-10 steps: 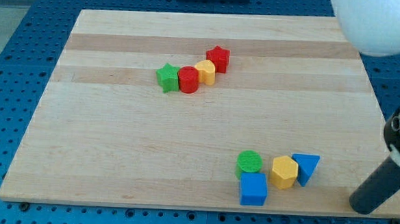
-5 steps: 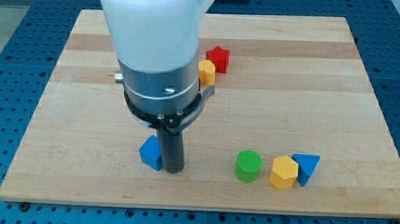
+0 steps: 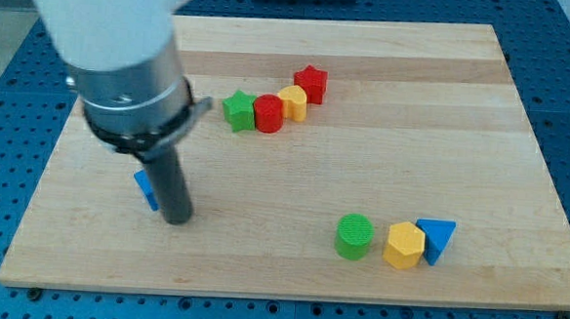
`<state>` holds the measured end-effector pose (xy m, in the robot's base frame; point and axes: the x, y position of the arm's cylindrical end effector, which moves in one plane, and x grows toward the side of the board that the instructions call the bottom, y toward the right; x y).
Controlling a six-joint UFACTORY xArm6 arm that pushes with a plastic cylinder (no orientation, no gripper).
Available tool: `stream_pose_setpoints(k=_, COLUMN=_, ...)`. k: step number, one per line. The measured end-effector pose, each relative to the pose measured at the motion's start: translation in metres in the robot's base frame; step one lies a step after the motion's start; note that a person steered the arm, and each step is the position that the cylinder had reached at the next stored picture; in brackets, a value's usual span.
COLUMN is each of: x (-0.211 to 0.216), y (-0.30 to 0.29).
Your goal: Move the blue cube diagonally to the green star
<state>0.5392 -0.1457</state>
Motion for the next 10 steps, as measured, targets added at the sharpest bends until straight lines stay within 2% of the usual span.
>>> stream_pose_setpoints(k=1, x=-0.037, y=-0.046)
stream_pose_setpoints(k=2, x=-0.067, y=-0.066)
stream_pose_setpoints(k=3, x=-0.075, y=-0.051)
stream_pose_setpoints(k=5, x=-0.123, y=-0.068)
stream_pose_setpoints(k=6, x=-0.094, y=-0.058)
stream_pose_setpoints(k=7, x=-0.069, y=-0.109)
stream_pose_setpoints(k=8, x=-0.085, y=-0.15)
stream_pose_setpoints(k=9, x=-0.122, y=-0.149)
stream_pose_setpoints(k=10, x=-0.148, y=-0.112)
